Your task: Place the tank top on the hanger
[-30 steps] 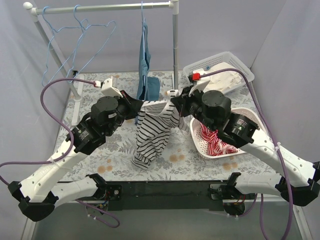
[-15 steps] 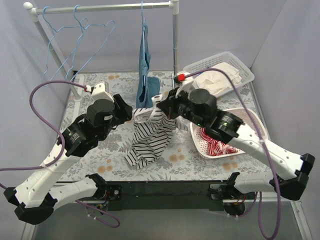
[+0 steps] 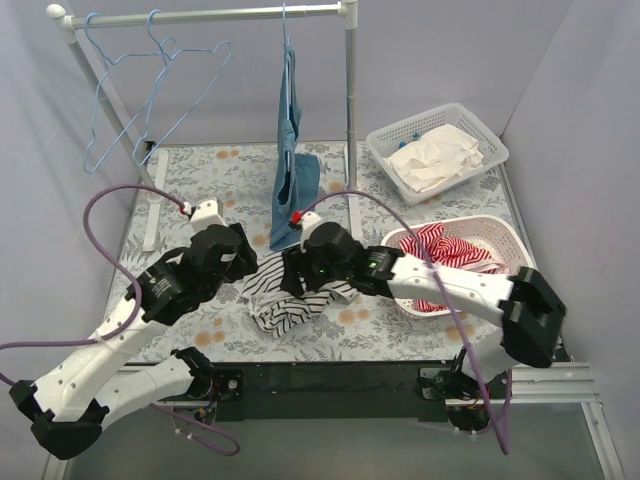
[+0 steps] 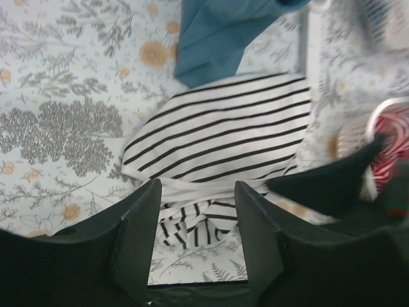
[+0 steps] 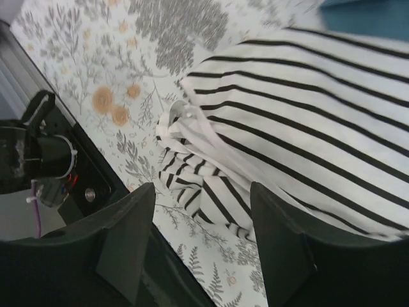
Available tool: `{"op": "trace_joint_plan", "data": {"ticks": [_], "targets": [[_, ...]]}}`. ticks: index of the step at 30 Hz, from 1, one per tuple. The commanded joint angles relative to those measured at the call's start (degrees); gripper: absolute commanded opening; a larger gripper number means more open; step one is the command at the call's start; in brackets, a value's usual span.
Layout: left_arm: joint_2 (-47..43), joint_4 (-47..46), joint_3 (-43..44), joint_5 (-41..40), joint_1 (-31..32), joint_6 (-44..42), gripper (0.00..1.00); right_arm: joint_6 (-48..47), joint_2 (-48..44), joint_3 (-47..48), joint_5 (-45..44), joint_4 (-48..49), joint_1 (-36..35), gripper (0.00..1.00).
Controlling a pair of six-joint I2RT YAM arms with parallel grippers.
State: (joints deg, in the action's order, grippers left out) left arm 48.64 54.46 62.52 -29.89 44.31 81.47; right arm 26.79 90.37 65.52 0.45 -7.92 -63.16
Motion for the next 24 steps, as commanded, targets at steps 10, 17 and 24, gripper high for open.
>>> {"op": "trace_joint_plan", "data": {"ticks": [10,17,24], "targets": [[-2.06,-2.69,-19.0,7.57,-0.19,15.9,0.42,-1.13,-21.11,-24.29,-14.43,-2.8,6.02,0.68],[-2.76,-5.85,-27.53,7.3,-0.11,28.12,0.4,-0.68,-17.86,-27.28,-13.63,-1.48,9.45,0.66],[-5.05,-9.27,-34.57,4.58,-0.19,33.22,0.38,-0.59,-16.02,-29.22,-11.27,2.03,11.82,0.66]]}}
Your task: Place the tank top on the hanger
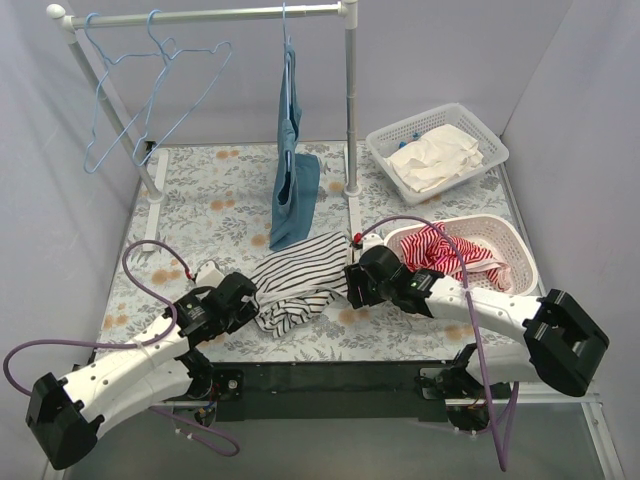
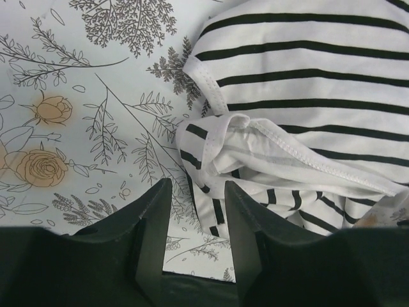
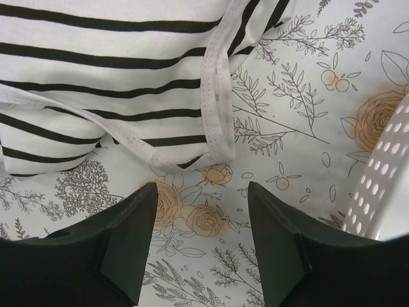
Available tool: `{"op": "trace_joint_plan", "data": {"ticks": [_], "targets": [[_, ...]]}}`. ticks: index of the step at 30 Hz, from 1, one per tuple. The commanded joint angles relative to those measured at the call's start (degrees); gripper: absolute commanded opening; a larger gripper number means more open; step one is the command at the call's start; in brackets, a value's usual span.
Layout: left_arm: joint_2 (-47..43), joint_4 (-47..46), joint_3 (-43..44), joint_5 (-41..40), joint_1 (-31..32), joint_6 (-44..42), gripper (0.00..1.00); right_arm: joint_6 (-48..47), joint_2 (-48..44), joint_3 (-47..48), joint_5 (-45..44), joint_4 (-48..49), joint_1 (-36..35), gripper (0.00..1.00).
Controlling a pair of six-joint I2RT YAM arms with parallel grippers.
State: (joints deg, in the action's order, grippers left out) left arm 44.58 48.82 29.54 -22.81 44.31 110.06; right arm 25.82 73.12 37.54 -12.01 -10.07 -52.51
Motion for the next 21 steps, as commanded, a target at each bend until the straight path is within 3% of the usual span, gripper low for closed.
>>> {"op": "trace_joint_plan", "data": {"ticks": [1,9,12,15,16,19,21], "targets": [[-0.55,-4.16,-2.03,-2.59,-0.11,4.98,0.38,0.37,2.02,-1.15,1.63,5.13,1.27,0.66],[2.7,-14.18,-5.45,-2.68,-0.11,2.0,0.4,0.28,8.43,1.74,2.34,8.74,1.36,0.67],[3.15,-14.54,-5.37,-4.08,-0.19,2.0,0.32,0.46,10.81,2.97,1.47,8.83,1.36,0.62],[1.92,-12.61,-3.62,-6.8,-0.11,1.04,0.1,0.72,11.08,4.38,-1.16,7.26,1.36,0.41],[0.87,-10.95,-2.05,-7.59,-0.11,0.42,0.03,0.72,10.29,5.52,-1.96,6.3,1.36,0.25],[-0.54,-7.62,3.83,-10.76,-0.19,-3.88,0.0,0.11,7.4,9.28,-5.03,1.99,1.36,0.02],[-1.42,-5.76,7.53,-13.13,-0.19,-8.69,0.0,-0.94,5.29,12.02,-6.26,-2.3,1.36,0.01]]}}
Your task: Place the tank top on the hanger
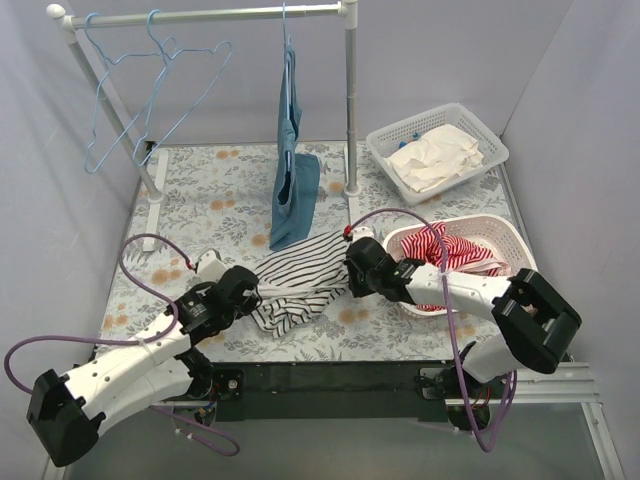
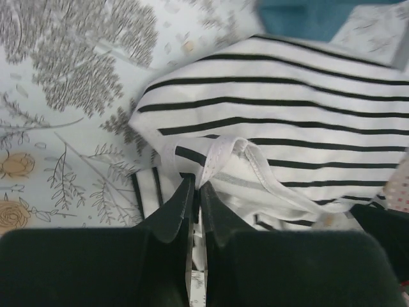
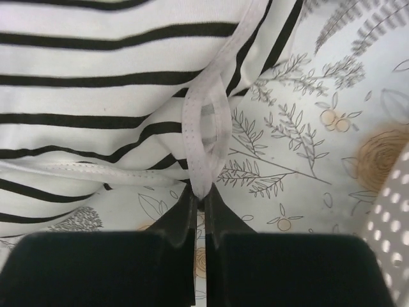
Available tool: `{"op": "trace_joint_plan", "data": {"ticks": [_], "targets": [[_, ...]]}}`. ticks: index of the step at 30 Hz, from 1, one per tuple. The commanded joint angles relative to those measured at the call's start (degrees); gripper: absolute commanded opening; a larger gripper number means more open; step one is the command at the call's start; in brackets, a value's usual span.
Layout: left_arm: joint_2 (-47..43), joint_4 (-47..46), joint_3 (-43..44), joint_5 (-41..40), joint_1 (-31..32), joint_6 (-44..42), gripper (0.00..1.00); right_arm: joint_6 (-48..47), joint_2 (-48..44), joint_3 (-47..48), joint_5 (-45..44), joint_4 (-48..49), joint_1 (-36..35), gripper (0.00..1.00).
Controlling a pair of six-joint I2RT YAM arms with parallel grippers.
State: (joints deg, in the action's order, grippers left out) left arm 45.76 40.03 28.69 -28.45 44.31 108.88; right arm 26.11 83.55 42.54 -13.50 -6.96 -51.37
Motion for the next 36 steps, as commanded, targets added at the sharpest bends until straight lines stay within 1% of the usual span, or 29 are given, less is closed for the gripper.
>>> {"op": "trace_joint_plan", "data": {"ticks": [1,2,3,4,5,6,7,8,9,10,11,12,13,14,15,18,19,22,25,26,28,29,30,31,32,33,34,35,36], "targets": [[-2.69,4.43,10.75,-8.2,-0.19,-9.8,0.0,-1.58,-7.67,8.59,-5.05,-7.0,0.31,0.01],[-2.78,5.14,15.13,-9.07,-0.11,-11.48,0.0,-1.93,-9.09,11.91,-5.14,-8.14,0.22,0.01],[-2.78,5.58,17.69,-10.21,-0.19,-16.02,0.0,-2.9,-10.58,13.6,-5.31,-8.94,0.22,0.01],[-2.78,4.89,19.89,-10.4,-0.19,-18.85,0.0,-3.34,-13.38,15.27,-5.57,-10.51,0.22,0.01],[-2.69,4.19,24.7,-10.66,-0.19,-21.49,0.0,-3.87,-14.63,19.72,-5.92,-11.14,0.22,0.01],[-2.34,3.22,27.01,-10.84,-0.11,-25.08,0.0,-4.48,-15.77,21.94,-7.06,-11.93,0.22,0.01],[-1.82,0.51,29.21,-10.58,-0.19,-31.82,0.0,-5.71,-17.44,24.75,-7.94,-13.07,0.22,0.01],[-1.29,-0.64,32.19,-10.49,-0.11,-35.45,0.0,-6.33,-18.15,27.3,-8.82,-13.34,0.22,0.01],[0.46,-1.87,37.44,-10.4,-0.11,-38.36,0.0,-7.12,-18.77,32.2,-10.48,-13.25,0.22,0.01],[1.43,-4.15,40.63,-9.62,-0.11,-44.05,0.0,-8.78,-19.21,34.6,-11.28,-13.17,0.22,0.01],[2.4,-5.3,43.27,-9.09,-0.11,-46.45,0.0,-9.75,-19.21,36.89,-11.9,-12.38,0.22,0.01],[4.41,-6.36,48.69,-8.56,-0.19,-48.65,0.0,-10.63,-19.21,41.35,-13.12,-11.68,0.22,0.01],[5.3,-8.28,51.18,-7.51,-0.19,-52.33,0.0,-12.55,-18.69,43.22,-13.74,-10.71,0.22,0.01],[6.35,-9.17,53.47,-6.28,-0.11,-54.11,0.0,-13.53,-18.34,45.32,-14.1,-9.31,0.22,0.01],[7.23,-9.88,58.1,-5.4,-0.19,-56.04,0.0,-14.41,-17.2,49.35,-14.71,-8.69,0.22,0.01],[10.05,-11.29,62.88,-4.51,-0.19,-60.44,0.0,-17.93,-14.74,55.61,-15.33,-7.28,0.22,0.01],[10.75,-11.9,64.29,-4.51,-0.11,-61.24,0.0,-18.46,-12.73,60.24,-15.51,-7.19,0.22,0.01],[10.76,-11.56,64.13,-5.48,-0.19,-62.21,0.0,-20.39,-9.47,65.98,-15.07,-7.54,0.22,0.01],[8.83,-8.85,61.24,-5.22,-0.19,-58.79,0.0,-18.21,-9.19,65.13,-12.88,-9.73,0.22,0.01],[7.08,-7.96,57.92,-5.22,-0.11,-57.56,0.0,-17.24,-9.71,61.29,-12.17,-10.09,0.22,0.01],[4.71,-5.94,53.51,-3.82,-0.11,-52.73,0.0,-13.11,-11.9,56.89,-10.15,-12.8,0.22,0.01],[3.56,-5.32,48.18,-3.03,-0.11,-50.54,0.0,-11.36,-12.87,51.9,-9.54,-13.68,0.22,0.01],[1.29,-4.88,45.69,-2.06,-0.11,-48.61,0.0,-9.86,-13.93,48.54,-8.57,-14.39,0.14,0.01],[0.31,-4.0,42.8,0.82,-0.19,-44.67,0.0,-6.89,-16.2,45.38,-8.13,-14.83,0.22,0.01],[-0.4,-3.56,40.51,2.07,-0.19,-42.37,0.0,-5.56,-17.18,42.48,-7.6,-16.23,0.14,0.01],[-2.15,-3.03,35.18,3.47,-0.19,-40.09,0.0,-4.41,-17.97,36.44,-6.81,-16.94,0.22,0.01],[-2.77,-3.03,32.51,6.1,-0.11,-36.15,0.0,-2.31,-19.03,33.68,-6.28,-17.81,0.22,0.01],[-3.56,-2.94,29.96,6.82,-0.19,-33.93,0.0,-1.59,-19.12,30.52,-5.93,-18.43,0.22,0.01],[-4.18,-2.85,24.45,7.17,-0.19,-31.13,0.0,-0.98,-18.08,26.06,-4.71,-18.7,0.31,0.01]]}}
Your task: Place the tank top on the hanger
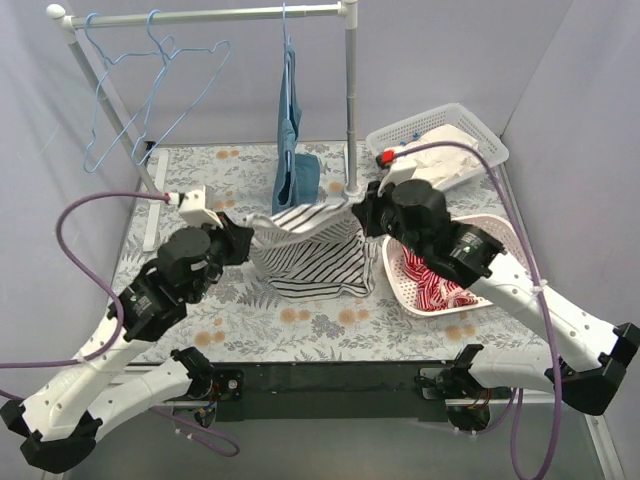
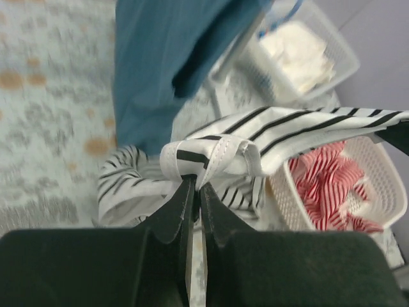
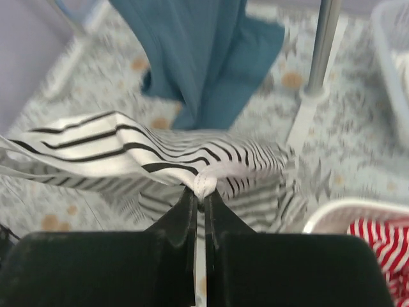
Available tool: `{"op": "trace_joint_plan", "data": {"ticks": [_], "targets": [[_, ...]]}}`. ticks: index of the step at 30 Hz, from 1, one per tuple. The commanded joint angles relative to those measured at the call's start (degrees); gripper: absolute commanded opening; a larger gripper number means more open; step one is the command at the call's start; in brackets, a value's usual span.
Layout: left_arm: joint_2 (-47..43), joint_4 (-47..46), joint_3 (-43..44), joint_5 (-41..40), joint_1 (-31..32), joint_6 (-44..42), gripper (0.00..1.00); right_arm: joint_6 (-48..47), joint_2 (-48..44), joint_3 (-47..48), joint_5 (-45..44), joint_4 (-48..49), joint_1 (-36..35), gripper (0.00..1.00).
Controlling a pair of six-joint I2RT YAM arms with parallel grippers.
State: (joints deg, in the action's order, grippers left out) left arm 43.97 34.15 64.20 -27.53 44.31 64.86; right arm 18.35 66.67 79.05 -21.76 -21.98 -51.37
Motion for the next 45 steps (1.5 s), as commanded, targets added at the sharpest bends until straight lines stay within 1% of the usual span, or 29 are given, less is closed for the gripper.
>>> {"op": "trace_joint_plan", "data": {"ticks": [1,4,6,7,9,10,11,12,14,15,17,19,22,25,28,30,31,32,33,34,35,36,38,39,40,41,42,43,45], "targets": [[-3.96,2.07,-13.55,6.96,-0.11,14.92,0.0,6.96,-0.07,-12.06,4.96,-3.95,0.57,0.01],[-5.11,1.09,-21.28,6.97,-0.19,22.13,0.0,6.7,7.57,-13.04,13.91,-5.09,3.47,0.01],[-4.51,1.01,-23.06,5.38,-0.19,25.66,0.0,4.51,14.14,-11.47,21.36,-6.05,6.45,0.01],[-4.15,1.53,-23.94,4.6,-0.19,26.8,0.0,4.07,16.19,-9.89,21.41,-6.32,7.25,0.01],[-2.84,2.23,-24.3,2.06,-0.28,28.99,0.01,2.32,21.36,-7.78,25.95,-6.41,8.75,0.02],[-2.66,2.06,-24.65,1.61,-0.19,29.27,0.01,1.96,22.87,-6.55,27.11,-6.76,8.92,0.1],[-2.48,2.06,-24.65,1.25,-0.28,29.36,0.04,1.87,24.1,-4.1,28.34,-7.02,9.01,0.14],[-2.65,1.97,-24.48,0.9,-0.19,28.92,0.16,1.69,25.6,-3.47,32.09,-7.2,8.92,0.17],[-2.74,2.06,-22.73,0.99,-0.19,27.52,0.28,2.04,25.7,-3.28,34.76,-6.06,8.75,0.33],[-3.01,3.02,-21.94,1.07,-0.19,25.69,0.44,1.95,24.74,-3.63,35.46,-5.89,8.66,0.42],[-3.1,3.46,-18.87,2.3,-0.28,22.52,0.58,1.78,22.98,-5.03,35.65,-5.01,8.57,0.49],[-3.53,4.08,-16.49,5.27,-0.19,17.7,0.68,1.78,19.91,-5.65,34.77,-4.74,8.57,0.57],[-4.5,3.64,-11.75,11.42,-0.19,11.1,0.72,2.39,16.04,-6.97,33.89,-4.57,8.66,0.6],[-5.38,0.92,-6.04,16.7,-0.28,5.9,0.72,3.18,11.91,-9.08,32.22,-4.39,8.66,0.6],[-4.42,-2.24,0.9,16.11,-0.28,1.42,0.72,4.85,7.25,-12.32,30.02,-2.37,8.66,0.61],[-3.19,-5.39,4.86,8.92,-0.19,-2.62,0.72,5.64,4.62,-13.47,29.23,-1.23,8.66,0.61],[-2.4,-6.46,8.79,5.94,-0.28,-4.37,0.72,5.73,4.0,-14.18,29.14,-0.97,8.66,0.61],[0.04,-7.42,11.27,2.43,-0.11,-6.22,0.72,5.73,3.29,-14.44,29.14,-0.79,8.66,0.61],[1.46,-9.87,13.29,-3.26,-0.19,-11.72,0.72,5.82,2.42,-14.79,29.23,-0.35,8.66,0.61],[3.3,-11.29,16.97,-6.8,-0.19,-14.65,0.73,5.91,1.97,-15.15,29.4,-0.09,8.66,0.61],[6.37,-13.48,18.14,-10.14,-0.19,-18.59,0.75,6.0,1.62,-15.93,29.49,0.18,8.66,0.61],[8.31,-19.41,18.84,-17.31,-0.19,-26.46,0.77,6.08,1.01,-16.38,30.19,0.44,8.66,0.62],[11.57,-25.77,20.51,-21.06,-0.28,-35.2,0.82,6.08,0.65,-17.34,30.81,0.97,8.66,0.62],[15.76,-29.11,22.0,-23.42,-0.37,-38.29,0.83,6.17,0.48,-17.61,31.59,1.06,8.66,0.62],[17.71,-29.14,23.67,-23.36,-1.67,-41.88,0.84,6.17,0.39,-17.96,31.95,1.06,8.66,0.61],[19.91,-27.84,28.12,-22.49,-3.25,-41.75,0.85,6.17,0.3,-18.57,32.21,1.06,8.66,0.62],[23.15,-23.3,30.6,-20.91,-5.36,-40.53,0.86,6.17,-0.05,-18.92,32.74,1.06,8.66,0.62],[24.92,-20.21,32.98,-15.85,-11.03,-36.34,0.87,6.17,-0.05,-19.36,32.92,1.06,8.66,0.62],[27.56,-12.32,40.08,-10.03,-17.39,-31.39,0.89,6.0,-0.49,-20.24,33.71,1.06,8.66,0.62]]}}
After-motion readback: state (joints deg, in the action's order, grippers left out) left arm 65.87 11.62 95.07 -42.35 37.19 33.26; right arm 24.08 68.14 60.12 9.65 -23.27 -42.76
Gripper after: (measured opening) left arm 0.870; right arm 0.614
